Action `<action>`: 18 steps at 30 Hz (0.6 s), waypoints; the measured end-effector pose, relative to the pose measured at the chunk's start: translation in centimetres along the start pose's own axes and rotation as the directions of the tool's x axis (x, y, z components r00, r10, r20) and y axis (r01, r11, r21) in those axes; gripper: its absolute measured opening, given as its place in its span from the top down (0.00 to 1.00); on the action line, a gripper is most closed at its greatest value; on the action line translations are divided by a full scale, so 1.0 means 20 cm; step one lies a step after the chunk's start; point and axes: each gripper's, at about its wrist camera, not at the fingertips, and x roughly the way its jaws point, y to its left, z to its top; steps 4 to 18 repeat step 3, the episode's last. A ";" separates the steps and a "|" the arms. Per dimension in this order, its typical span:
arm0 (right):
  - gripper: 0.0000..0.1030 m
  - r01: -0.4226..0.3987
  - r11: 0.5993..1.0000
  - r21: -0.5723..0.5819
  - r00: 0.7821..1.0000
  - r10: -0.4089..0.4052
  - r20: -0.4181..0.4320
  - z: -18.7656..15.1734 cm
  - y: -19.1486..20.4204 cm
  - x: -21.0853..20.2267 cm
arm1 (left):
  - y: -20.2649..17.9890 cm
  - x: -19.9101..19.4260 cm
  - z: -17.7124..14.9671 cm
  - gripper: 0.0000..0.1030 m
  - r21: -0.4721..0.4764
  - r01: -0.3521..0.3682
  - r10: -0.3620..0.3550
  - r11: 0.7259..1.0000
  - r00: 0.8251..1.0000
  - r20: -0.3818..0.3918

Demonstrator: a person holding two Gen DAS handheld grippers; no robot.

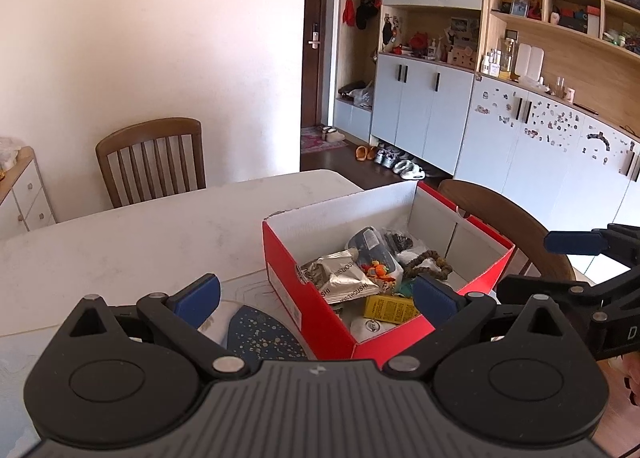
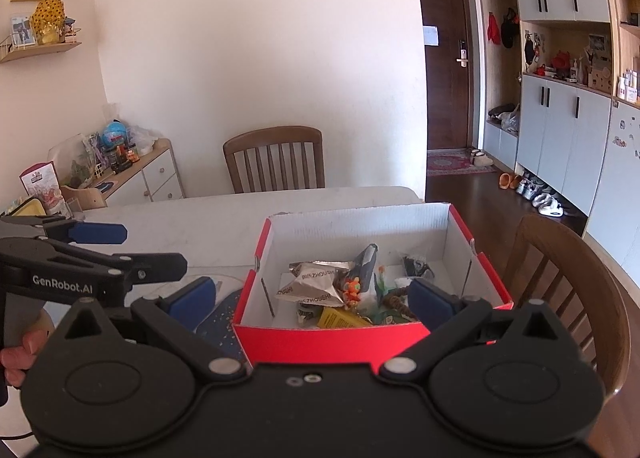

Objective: Organize objects
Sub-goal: 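Withdraw both open tools up and back from the shoebox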

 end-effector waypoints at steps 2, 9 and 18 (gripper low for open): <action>0.01 0.003 1.000 0.001 1.000 -0.003 -0.005 0.00 0.00 0.00 | 0.01 0.00 0.00 0.00 -0.003 0.007 -0.007 1.000 1.000 -0.001; 0.01 0.002 1.000 0.003 1.000 -0.002 -0.006 0.00 0.00 0.01 | 0.02 0.00 0.00 0.00 -0.003 0.013 -0.013 1.000 1.000 -0.002; 0.01 0.002 1.000 0.003 1.000 -0.002 -0.006 0.00 0.00 0.01 | 0.02 0.00 0.00 0.00 -0.003 0.013 -0.013 1.000 1.000 -0.002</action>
